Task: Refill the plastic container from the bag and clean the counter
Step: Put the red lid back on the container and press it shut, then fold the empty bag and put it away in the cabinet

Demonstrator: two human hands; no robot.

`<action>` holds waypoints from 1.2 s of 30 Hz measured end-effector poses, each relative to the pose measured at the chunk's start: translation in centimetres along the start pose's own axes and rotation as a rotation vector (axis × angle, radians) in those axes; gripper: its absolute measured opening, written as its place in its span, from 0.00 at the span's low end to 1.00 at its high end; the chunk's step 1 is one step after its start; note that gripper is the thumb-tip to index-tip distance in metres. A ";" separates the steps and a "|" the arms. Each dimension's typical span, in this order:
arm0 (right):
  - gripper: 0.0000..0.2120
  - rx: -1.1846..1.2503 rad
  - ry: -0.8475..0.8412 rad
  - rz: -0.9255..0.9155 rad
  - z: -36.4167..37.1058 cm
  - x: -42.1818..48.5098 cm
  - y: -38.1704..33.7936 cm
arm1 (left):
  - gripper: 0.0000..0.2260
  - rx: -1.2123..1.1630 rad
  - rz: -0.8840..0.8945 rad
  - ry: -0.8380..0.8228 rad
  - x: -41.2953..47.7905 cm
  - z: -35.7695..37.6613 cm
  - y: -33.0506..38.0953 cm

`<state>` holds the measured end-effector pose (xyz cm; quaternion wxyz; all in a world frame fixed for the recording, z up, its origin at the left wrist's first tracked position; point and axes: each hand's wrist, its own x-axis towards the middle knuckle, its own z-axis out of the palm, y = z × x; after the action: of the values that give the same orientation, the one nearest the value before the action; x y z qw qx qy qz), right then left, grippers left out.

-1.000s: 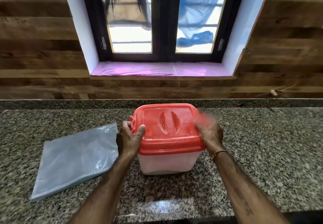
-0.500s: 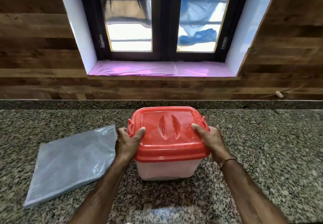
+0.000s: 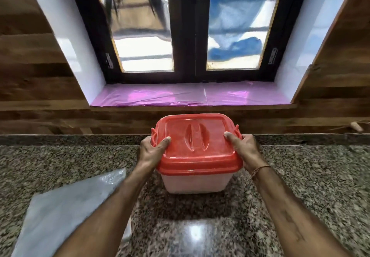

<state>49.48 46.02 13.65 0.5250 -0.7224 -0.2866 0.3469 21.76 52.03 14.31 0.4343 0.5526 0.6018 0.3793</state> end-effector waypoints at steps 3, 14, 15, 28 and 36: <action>0.15 -0.003 0.001 0.014 1.3 3.3 -0.4 | 0.20 0.051 -0.029 0.016 4.1 1.0 0.6; 0.31 -0.060 0.099 -0.001 4.3 7.7 0.5 | 0.22 0.015 -0.041 0.026 9.1 2.0 -1.3; 0.31 -0.070 0.105 0.001 4.3 7.6 0.4 | 0.23 0.014 -0.031 0.029 9.1 2.1 -1.2; 0.23 0.143 0.081 0.104 10.0 -8.9 12.5 | 0.31 0.478 -0.169 0.161 -2.6 -8.1 -16.7; 0.22 -0.448 -0.520 0.057 26.9 -19.1 16.0 | 0.33 0.824 -0.273 0.130 -6.7 -22.1 -28.4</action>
<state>17.30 41.66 -3.48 0.2531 -0.7149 -0.4594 0.4624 -8.55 42.97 -4.19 0.1850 0.5699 0.7965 0.0807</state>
